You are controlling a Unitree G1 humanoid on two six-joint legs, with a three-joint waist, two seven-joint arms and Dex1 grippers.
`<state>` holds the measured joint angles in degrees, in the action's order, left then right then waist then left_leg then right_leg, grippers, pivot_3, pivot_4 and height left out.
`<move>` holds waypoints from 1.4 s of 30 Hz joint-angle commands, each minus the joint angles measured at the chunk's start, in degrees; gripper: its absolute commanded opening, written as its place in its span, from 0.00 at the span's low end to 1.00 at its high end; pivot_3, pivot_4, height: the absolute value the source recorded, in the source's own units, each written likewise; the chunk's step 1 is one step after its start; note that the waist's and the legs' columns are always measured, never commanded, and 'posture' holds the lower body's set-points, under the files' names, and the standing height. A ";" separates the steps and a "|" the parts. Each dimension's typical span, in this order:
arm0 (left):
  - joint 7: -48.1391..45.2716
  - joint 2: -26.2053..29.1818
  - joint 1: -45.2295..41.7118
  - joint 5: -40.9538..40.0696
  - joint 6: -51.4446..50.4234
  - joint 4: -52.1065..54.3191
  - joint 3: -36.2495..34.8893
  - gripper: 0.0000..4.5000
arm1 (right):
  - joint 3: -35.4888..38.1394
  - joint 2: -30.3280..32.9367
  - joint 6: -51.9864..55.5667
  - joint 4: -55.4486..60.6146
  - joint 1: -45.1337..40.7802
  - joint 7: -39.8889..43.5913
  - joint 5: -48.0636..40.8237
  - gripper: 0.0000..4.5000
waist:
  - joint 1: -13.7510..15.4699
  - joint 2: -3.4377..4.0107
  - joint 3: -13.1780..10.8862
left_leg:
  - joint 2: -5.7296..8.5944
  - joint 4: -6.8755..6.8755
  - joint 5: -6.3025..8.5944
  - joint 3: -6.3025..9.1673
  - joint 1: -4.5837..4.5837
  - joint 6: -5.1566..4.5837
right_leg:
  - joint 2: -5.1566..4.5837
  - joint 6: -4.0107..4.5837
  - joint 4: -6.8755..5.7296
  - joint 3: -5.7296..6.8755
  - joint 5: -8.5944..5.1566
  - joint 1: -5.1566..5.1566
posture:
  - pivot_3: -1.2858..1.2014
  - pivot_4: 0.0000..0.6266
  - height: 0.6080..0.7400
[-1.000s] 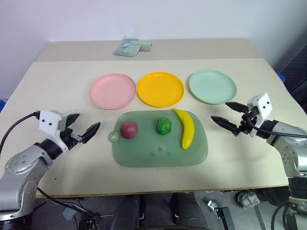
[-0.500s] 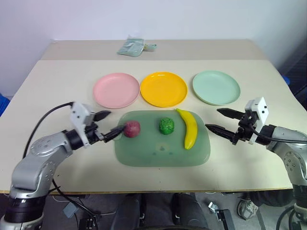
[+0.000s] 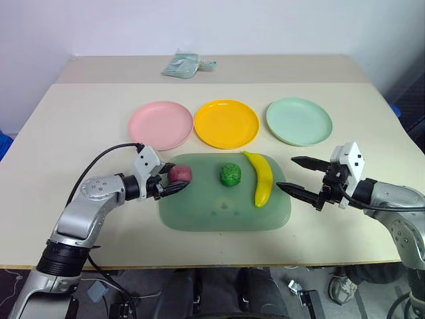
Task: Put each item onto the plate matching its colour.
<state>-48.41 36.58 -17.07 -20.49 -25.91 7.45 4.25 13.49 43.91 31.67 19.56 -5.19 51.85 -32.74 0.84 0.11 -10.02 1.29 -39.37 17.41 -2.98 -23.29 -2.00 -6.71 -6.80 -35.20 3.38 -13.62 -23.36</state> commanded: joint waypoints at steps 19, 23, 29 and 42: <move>32.41 -15.28 -33.21 11.11 11.28 -45.65 -12.20 0.93 | -5.31 -4.51 -4.51 -1.91 -8.50 -4.57 3.65 1.00 | 0.00 -0.24 -0.11 | 0.03 -0.53 0.10 0.12 -0.20 -0.17 | 0.05 -0.14 -0.21 0.17 0.04 0.09 | 0.52 0.24 1.00; 32.71 -14.83 -32.04 11.12 14.09 -42.64 -13.17 1.00 | -7.09 -7.40 -1.51 -0.15 -9.07 -7.32 1.84 1.00 | -0.11 -0.24 -0.11 | 0.01 -0.52 0.10 0.12 -0.20 -0.15 | 0.05 -0.14 -0.21 0.17 0.03 0.07 | 0.52 0.24 1.00; 26.76 -11.78 -20.40 8.46 16.35 -24.13 -14.16 1.00 | -16.80 -11.15 -0.61 2.44 -11.16 -11.81 8.38 1.00 | -0.53 -0.22 -0.10 | -0.02 -0.50 0.10 0.11 -0.19 -0.12 | 0.04 -0.14 -0.23 0.16 0.03 0.02 | 0.52 0.24 1.00; 0.70 -0.16 7.91 -9.19 -2.22 17.92 -2.54 1.00 | -24.55 -16.13 -2.88 -6.42 -15.56 -13.69 17.49 0.88 | -0.16 -0.22 -0.03 | 0.00 -0.54 0.10 0.17 -0.11 -0.10 | -0.01 -0.10 -0.14 0.15 0.02 0.12 | 0.52 0.24 1.00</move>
<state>-47.63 36.17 -8.84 -28.25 -27.45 22.37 2.00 -11.51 28.17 29.50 12.21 -19.40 38.02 -15.67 0.68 -0.11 -10.06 1.30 -39.93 17.51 -2.80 -23.40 -2.10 -6.71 -6.90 -35.36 3.52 -13.60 -23.22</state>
